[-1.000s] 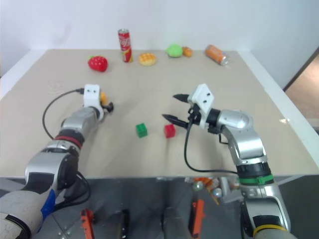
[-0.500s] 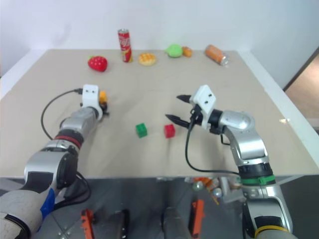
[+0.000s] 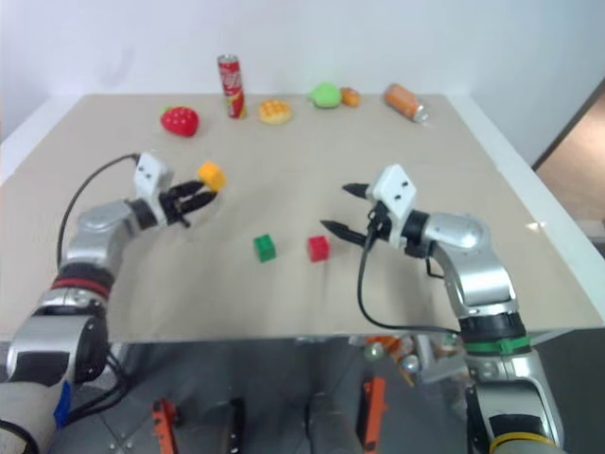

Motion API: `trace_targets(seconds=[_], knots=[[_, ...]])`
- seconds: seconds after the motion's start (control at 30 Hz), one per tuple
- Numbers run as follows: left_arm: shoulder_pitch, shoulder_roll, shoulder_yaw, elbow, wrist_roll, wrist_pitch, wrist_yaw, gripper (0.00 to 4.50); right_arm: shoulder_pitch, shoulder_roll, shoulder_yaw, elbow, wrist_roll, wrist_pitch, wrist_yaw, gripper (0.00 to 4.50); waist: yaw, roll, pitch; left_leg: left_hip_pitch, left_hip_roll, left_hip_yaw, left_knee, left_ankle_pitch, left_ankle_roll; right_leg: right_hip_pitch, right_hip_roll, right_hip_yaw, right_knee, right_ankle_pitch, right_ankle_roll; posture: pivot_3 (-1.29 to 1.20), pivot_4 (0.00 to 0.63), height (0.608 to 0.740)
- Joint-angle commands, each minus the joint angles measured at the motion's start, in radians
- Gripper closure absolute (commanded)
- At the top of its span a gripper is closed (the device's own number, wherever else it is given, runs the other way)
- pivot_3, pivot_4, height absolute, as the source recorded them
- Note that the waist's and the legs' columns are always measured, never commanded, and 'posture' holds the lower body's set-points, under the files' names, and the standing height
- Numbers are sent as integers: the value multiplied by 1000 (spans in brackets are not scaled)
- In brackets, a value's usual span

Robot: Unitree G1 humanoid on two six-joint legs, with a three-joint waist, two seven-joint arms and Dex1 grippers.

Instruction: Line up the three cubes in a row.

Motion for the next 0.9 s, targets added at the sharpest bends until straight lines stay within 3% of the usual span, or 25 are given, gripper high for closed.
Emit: trace_targets(seconds=[0.03,0.37,0.57,0.9], knots=[[45,64,-19,-83,-35,-49,-214,3253,-12,-24,-43,-27,23,0,12,471,4,0,0,0,0,0,0,0,0,0,0,0,0,0,0,0,150,740],[92,78,-62,-85,-25,-113,-412,3253,-9,-34,-47,-44,24,11,18,471,10,0,0,0,0,0,4,0,1,1,0,1,0,-1,-4,0,150,740],[70,29,-89,-3,11,-199,-380,3253,23,-71,-81,-85,51,42,33,471,10,0,0,0,0,0,4,0,1,1,0,0,0,-1,-3,0,150,740],[41,2,-115,109,53,-276,-379,3253,185,-190,-170,-260,262,174,193,471,7,0,0,0,0,0,4,0,1,1,0,1,0,-1,-4,0,150,740]])
